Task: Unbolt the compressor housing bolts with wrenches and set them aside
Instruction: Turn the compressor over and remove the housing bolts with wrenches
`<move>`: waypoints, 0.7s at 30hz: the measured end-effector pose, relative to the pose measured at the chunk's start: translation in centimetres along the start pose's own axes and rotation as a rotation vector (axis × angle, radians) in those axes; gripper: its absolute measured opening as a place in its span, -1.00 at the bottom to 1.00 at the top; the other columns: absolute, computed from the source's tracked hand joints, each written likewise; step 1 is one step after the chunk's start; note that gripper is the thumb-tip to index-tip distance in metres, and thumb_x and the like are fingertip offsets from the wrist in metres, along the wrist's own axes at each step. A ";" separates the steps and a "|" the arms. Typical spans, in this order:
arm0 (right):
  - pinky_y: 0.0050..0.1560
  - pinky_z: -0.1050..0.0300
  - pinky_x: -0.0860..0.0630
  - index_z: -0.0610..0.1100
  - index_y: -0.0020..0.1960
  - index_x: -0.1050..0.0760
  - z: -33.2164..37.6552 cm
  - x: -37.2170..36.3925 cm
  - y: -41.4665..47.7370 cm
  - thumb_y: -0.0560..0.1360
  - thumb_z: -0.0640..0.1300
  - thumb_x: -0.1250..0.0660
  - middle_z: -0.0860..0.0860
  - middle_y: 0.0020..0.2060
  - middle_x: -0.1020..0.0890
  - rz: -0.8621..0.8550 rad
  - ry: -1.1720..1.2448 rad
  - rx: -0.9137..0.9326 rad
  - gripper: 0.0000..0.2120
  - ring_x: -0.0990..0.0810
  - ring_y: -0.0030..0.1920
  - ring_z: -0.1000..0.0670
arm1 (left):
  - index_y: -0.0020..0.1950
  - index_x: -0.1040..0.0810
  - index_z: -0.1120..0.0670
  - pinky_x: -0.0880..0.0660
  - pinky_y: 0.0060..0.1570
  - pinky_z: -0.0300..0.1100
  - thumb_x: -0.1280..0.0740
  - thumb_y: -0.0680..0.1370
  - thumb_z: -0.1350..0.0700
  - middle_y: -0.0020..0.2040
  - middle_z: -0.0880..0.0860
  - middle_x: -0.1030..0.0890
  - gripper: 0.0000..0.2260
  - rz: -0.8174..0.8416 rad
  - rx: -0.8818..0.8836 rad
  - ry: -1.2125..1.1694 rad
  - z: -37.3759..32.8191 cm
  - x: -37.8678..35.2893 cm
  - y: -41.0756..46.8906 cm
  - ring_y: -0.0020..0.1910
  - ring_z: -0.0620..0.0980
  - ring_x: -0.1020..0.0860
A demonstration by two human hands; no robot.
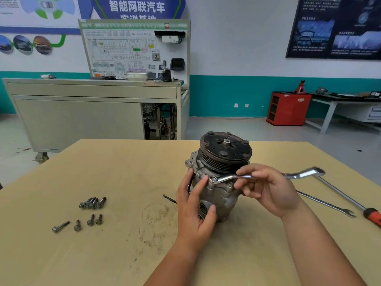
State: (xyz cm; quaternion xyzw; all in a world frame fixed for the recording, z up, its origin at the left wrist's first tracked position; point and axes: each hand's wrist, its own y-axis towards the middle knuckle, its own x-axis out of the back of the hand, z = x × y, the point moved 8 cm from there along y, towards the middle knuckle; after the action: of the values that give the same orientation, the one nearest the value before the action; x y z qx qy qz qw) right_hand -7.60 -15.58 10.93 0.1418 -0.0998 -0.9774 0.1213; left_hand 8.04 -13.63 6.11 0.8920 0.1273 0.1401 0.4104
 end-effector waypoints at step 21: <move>-0.21 0.42 -0.50 0.06 0.05 -0.60 -0.8 -5.3 -6.5 0.46 -0.06 -0.20 0.13 -0.15 -0.71 -0.309 -0.316 0.341 -0.74 -0.69 -0.32 0.02 | 0.38 -0.34 -0.13 -0.14 0.44 -0.23 -0.24 0.46 -0.01 0.48 0.03 -0.20 -0.53 -0.011 -0.019 -0.010 0.2 -0.1 -0.1 0.49 -0.06 -0.18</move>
State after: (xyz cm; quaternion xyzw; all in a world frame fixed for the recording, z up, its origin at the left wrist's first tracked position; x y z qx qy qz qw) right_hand -3.81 -8.15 10.01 0.0196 -0.2576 -0.9634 -0.0718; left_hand 8.01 -13.76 5.86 0.8880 0.1289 0.1344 0.4204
